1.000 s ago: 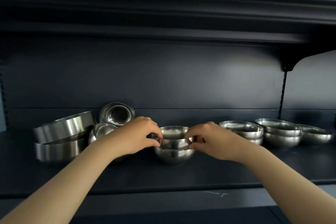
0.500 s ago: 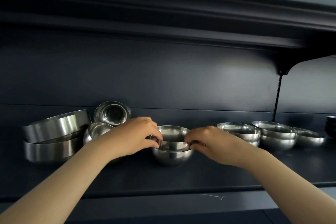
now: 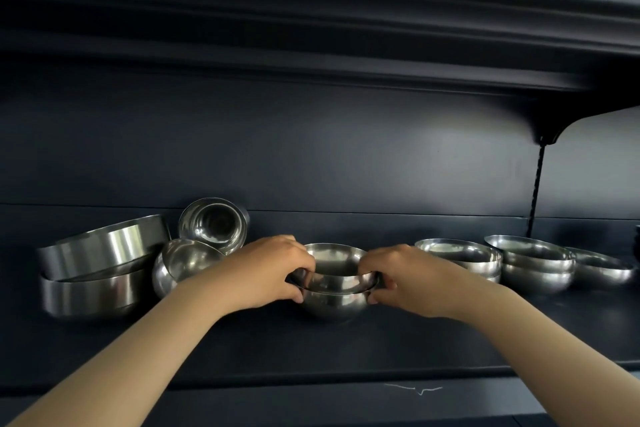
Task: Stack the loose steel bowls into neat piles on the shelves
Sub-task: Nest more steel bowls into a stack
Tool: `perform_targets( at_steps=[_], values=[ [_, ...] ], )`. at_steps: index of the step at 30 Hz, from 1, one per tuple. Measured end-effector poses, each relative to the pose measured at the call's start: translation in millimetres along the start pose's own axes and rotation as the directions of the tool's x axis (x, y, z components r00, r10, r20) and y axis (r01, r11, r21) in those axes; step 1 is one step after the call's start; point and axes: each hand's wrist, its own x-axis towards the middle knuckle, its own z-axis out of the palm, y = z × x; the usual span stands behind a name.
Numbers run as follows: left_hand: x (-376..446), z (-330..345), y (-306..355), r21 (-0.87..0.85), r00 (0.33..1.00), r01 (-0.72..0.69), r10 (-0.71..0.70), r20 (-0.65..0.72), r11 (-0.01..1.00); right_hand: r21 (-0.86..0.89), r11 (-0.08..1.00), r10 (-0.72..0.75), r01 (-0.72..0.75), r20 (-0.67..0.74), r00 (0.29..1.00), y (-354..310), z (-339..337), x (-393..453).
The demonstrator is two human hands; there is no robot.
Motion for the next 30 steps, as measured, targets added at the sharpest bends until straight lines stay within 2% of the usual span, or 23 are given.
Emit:
perform_targets(
  at_steps=[9,13,16,19,22,26,30],
  values=[
    [61.6,19.1,23.7,-0.019,1.0,0.0,0.0,0.003,1.0,-0.083,0.984,0.162,-0.159,0.021,0.987,50.7,-4.5,-8.0],
    [60.2,10.4,37.8,0.04,0.994,-0.035,0.039,-0.103,0.999,-0.097,0.983,0.157,-0.159,-0.025,0.987,50.4,-12.7,-13.8],
    [17.0,-6.7,33.8,0.093,0.975,-0.03,0.049,-0.219,0.995,-0.03,0.995,0.089,-0.094,-0.147,0.985,27.1,-20.4,-15.1],
    [-54.4,-23.4,15.9,0.254,0.958,0.027,0.047,-0.283,0.967,0.082,0.996,-0.007,0.024,-0.198,0.98,-17.5,-16.8,-7.5],
    [-106.8,-33.4,-9.6,0.234,0.96,0.188,-0.128,-0.25,0.954,0.167,0.977,-0.105,0.135,-0.179,0.978,-65.6,3.1,16.0],
    [-126.0,-35.3,-34.3,0.366,0.979,0.193,-0.155,-0.132,0.91,0.28,0.947,-0.125,0.159,-0.137,0.983,-111.1,43.4,47.6],
    [-121.4,-31.1,-45.9,0.403,0.986,0.156,-0.12,-0.112,0.902,0.252,0.955,-0.128,0.154,-0.117,0.985,-126.4,67.3,66.5]
  ],
)
